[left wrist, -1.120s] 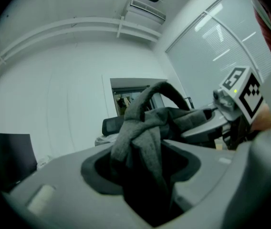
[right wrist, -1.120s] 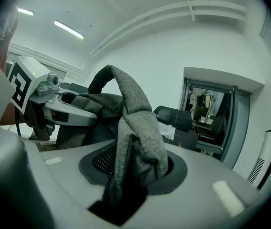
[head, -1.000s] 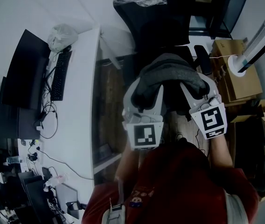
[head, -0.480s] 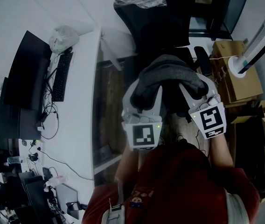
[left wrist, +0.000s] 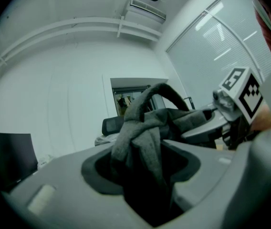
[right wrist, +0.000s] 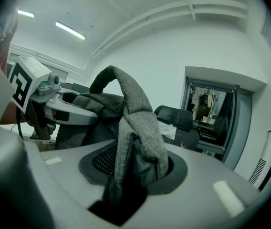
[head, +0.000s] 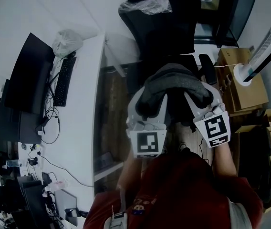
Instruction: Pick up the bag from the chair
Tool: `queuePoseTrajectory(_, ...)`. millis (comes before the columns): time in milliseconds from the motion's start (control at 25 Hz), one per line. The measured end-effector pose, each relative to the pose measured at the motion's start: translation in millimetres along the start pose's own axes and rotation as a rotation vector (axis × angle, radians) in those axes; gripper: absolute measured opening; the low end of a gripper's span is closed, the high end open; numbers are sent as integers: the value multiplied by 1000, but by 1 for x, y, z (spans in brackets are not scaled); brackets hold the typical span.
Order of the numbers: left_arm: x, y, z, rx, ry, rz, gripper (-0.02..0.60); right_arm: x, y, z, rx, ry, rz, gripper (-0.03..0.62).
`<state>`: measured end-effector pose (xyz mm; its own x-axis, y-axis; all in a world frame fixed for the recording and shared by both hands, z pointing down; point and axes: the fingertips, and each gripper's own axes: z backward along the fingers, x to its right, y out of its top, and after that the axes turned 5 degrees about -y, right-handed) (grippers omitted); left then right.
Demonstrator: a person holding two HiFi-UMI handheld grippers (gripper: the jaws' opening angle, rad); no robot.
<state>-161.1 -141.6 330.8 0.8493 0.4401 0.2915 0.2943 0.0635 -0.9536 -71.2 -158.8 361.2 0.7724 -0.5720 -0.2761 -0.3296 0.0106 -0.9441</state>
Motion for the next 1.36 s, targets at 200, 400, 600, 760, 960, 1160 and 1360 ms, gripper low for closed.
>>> queuePoseTrajectory(200, 4, -2, -4, -18, 5, 6, 230, 6, -3, 1, -4, 6, 5, 152)
queuePoseTrajectory(400, 11, -1, -9, -43, -8, 5, 230, 11, -8, 4, -19, 7, -1, 152)
queuePoseTrajectory(600, 8, 0, -11, -46, -4, 5, 230, 12, -7, 1, -19, 14, 3, 152)
queuePoseTrajectory(760, 14, -1, -16, -50, -6, 16, 230, 18, -11, 3, -25, 14, 9, 152)
queuePoseTrajectory(960, 19, 0, -19, -54, -5, 14, 229, 23, -14, 4, -21, 15, 7, 152)
queuePoseTrajectory(1160, 24, 2, -25, -58, -4, 10, 230, 29, -17, 6, -25, 23, 6, 152)
queuePoseTrajectory(1360, 35, 6, -29, -59, -6, 21, 229, 39, -20, 13, -3, 14, 23, 152)
